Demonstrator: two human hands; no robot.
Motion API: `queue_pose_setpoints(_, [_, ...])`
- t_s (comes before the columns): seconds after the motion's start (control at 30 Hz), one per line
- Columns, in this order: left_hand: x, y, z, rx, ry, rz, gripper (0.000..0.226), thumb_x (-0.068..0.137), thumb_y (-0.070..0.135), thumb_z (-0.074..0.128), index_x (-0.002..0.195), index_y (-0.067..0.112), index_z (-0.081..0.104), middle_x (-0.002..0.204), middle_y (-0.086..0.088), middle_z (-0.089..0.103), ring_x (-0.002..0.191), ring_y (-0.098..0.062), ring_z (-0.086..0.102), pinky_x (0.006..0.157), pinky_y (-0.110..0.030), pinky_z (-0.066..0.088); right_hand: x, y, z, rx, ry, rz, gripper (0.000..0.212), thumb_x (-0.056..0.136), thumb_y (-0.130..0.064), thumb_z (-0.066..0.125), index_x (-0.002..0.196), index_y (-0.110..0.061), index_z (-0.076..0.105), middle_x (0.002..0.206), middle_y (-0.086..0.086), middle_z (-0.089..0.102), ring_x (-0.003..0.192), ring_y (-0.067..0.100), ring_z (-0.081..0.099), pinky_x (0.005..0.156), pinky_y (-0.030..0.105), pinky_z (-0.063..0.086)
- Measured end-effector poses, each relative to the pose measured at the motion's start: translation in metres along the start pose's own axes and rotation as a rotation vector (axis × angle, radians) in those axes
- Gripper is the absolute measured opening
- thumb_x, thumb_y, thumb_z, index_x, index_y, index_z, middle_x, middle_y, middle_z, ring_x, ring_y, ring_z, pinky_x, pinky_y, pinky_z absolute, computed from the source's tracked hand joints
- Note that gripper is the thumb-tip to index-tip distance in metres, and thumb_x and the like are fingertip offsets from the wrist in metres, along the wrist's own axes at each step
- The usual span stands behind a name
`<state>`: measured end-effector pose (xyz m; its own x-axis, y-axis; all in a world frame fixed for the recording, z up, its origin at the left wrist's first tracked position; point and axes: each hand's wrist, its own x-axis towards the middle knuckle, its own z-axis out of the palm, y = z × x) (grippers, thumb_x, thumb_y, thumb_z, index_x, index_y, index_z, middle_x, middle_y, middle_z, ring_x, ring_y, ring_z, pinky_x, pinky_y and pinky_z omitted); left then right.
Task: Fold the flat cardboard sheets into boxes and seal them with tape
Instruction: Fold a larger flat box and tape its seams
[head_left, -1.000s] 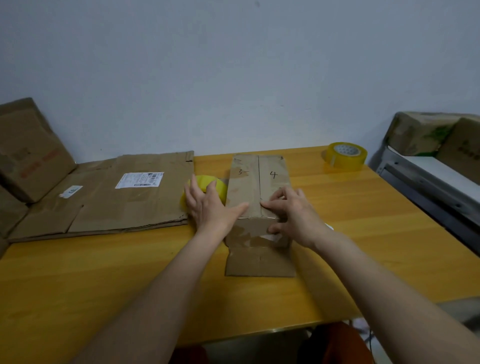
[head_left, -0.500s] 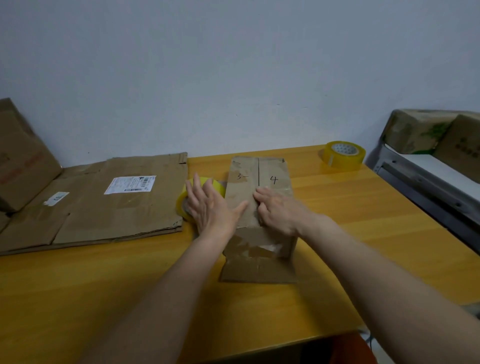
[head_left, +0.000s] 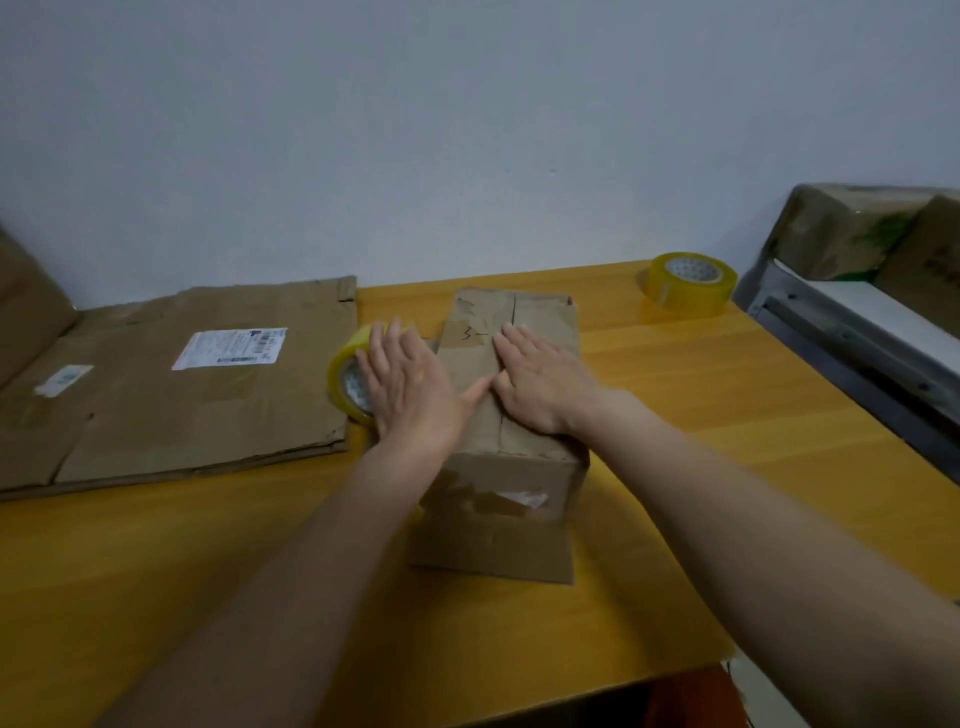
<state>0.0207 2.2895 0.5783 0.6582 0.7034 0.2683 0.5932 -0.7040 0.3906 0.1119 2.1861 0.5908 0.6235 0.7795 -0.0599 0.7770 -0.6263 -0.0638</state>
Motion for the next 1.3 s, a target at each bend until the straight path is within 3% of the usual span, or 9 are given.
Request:
queue_pose_setpoints(0.2, [-0.005, -0.006, 0.002, -0.052, 0.071, 0.076, 0.101, 0.079, 0.059, 0.063, 0.148, 0.003, 0.017, 0.157, -0.01, 0.02, 0.147, -0.025, 0.001, 0.12, -0.044, -0.002, 0.069, 0.016, 0.001, 0.013, 0.031, 0.084, 0.06, 0.101, -0.035, 0.014, 0.152, -0.006, 0.004, 0.161, 0.011, -0.001, 0.148, 0.022, -0.002, 0.119, 0.036, 0.001])
queue_pose_setpoints(0.27, [-0.006, -0.008, 0.002, -0.068, 0.092, 0.092, 0.098, 0.078, 0.057, 0.065, 0.147, 0.003, 0.021, 0.156, -0.01, 0.023, 0.147, -0.024, 0.004, 0.12, -0.044, 0.001, 0.086, 0.02, -0.001, 0.006, 0.074, 0.095, 0.06, 0.101, -0.037, 0.016, 0.15, -0.002, 0.016, 0.158, 0.017, 0.014, 0.146, 0.029, 0.012, 0.117, 0.039, 0.01])
queue_pose_setpoints(0.37, [-0.006, -0.008, 0.001, -0.083, 0.099, 0.094, 0.097, 0.077, 0.056, 0.067, 0.146, 0.003, 0.024, 0.155, -0.01, 0.026, 0.146, -0.024, 0.007, 0.12, -0.045, 0.005, 0.109, 0.024, -0.005, 0.0, 0.134, 0.123, 0.051, 0.101, -0.038, 0.022, 0.135, -0.003, 0.038, 0.14, 0.02, 0.038, 0.13, 0.035, 0.033, 0.105, 0.043, 0.028])
queue_pose_setpoints(0.53, [-0.005, -0.009, 0.002, -0.131, 0.089, 0.066, 0.095, 0.075, 0.055, 0.07, 0.146, 0.008, 0.027, 0.154, -0.004, 0.028, 0.146, -0.02, 0.009, 0.116, -0.051, 0.014, 0.134, 0.024, -0.005, -0.011, 0.124, 0.148, 0.062, 0.099, -0.051, 0.017, 0.132, -0.006, 0.043, 0.136, 0.018, 0.048, 0.123, 0.036, 0.045, 0.096, 0.044, 0.035])
queue_pose_setpoints(0.7, [-0.008, -0.007, 0.002, -0.159, 0.087, 0.033, 0.095, 0.073, 0.055, 0.071, 0.145, 0.01, 0.028, 0.153, -0.001, 0.028, 0.145, -0.017, 0.009, 0.115, -0.053, 0.016, 0.142, 0.026, -0.005, -0.025, 0.177, 0.167, 0.066, 0.095, -0.061, 0.013, 0.118, -0.012, 0.051, 0.112, 0.013, 0.063, 0.095, 0.031, 0.057, 0.07, 0.038, 0.035])
queue_pose_setpoints(0.8, [-0.008, -0.005, 0.001, -0.141, 0.08, -0.002, 0.095, 0.074, 0.054, 0.07, 0.146, 0.01, 0.027, 0.154, -0.001, 0.027, 0.145, -0.017, 0.009, 0.115, -0.054, 0.015, 0.13, 0.02, -0.004, -0.022, 0.102, 0.164, 0.071, 0.095, -0.062, 0.009, 0.145, -0.015, 0.029, 0.139, 0.018, 0.046, 0.126, 0.035, 0.044, 0.098, 0.047, 0.034])
queue_pose_setpoints(0.87, [-0.008, -0.004, 0.001, -0.111, 0.07, -0.026, 0.093, 0.077, 0.053, 0.068, 0.147, 0.011, 0.024, 0.156, -0.001, 0.024, 0.146, -0.018, 0.009, 0.115, -0.054, 0.014, 0.114, 0.016, -0.002, -0.036, 0.058, 0.12, 0.071, 0.096, -0.06, 0.006, 0.153, -0.019, 0.006, 0.157, 0.019, 0.018, 0.144, 0.034, 0.016, 0.116, 0.046, 0.01])
queue_pose_setpoints(0.97, [-0.009, -0.002, -0.001, -0.072, 0.069, -0.045, 0.079, 0.088, 0.041, 0.059, 0.149, 0.01, 0.02, 0.158, -0.002, 0.021, 0.147, -0.019, 0.007, 0.115, -0.055, 0.013, 0.075, 0.012, 0.003, 0.009, 0.008, 0.044, 0.07, 0.096, -0.059, 0.006, 0.153, -0.017, -0.003, 0.16, 0.014, -0.008, 0.147, 0.027, -0.009, 0.118, 0.039, -0.005])
queue_pose_setpoints(1.3, [-0.012, 0.005, -0.005, -0.017, 0.013, -0.148, 0.068, 0.092, 0.015, 0.048, 0.151, 0.013, 0.014, 0.161, 0.001, 0.011, 0.148, -0.018, -0.001, 0.117, -0.056, 0.001, -0.076, -0.021, 0.012, -0.025, 0.055, -0.133, 0.091, 0.083, -0.069, -0.004, 0.153, -0.012, 0.0, 0.16, 0.013, -0.003, 0.148, 0.023, -0.004, 0.12, 0.037, -0.002])
